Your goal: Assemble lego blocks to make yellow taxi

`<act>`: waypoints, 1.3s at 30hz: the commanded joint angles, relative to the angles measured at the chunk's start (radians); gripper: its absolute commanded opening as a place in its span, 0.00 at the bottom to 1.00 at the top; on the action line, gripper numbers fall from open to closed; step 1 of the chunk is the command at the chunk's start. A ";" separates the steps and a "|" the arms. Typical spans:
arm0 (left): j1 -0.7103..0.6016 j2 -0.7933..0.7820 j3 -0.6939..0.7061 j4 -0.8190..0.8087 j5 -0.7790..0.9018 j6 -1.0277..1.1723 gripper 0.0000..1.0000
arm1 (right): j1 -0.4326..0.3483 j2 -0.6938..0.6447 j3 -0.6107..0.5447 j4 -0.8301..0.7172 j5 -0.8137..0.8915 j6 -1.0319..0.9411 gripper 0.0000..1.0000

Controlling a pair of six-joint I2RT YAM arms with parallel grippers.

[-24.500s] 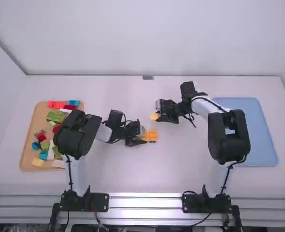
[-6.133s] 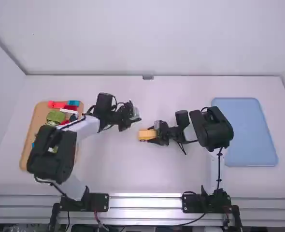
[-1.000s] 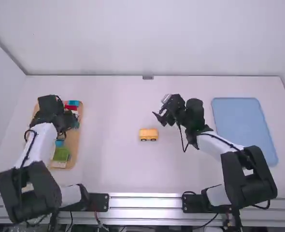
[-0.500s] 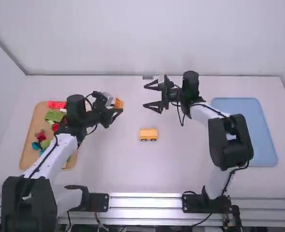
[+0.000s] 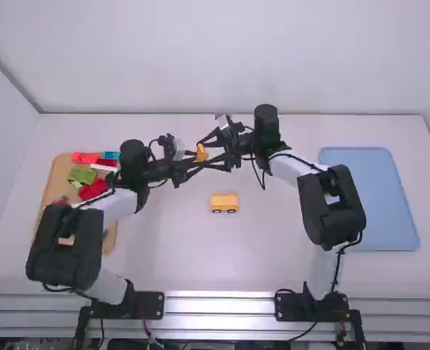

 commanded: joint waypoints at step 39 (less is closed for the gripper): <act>-0.001 0.032 -0.005 -0.338 -0.548 -0.027 0.99 | -0.084 0.008 0.032 0.114 0.436 0.235 0.00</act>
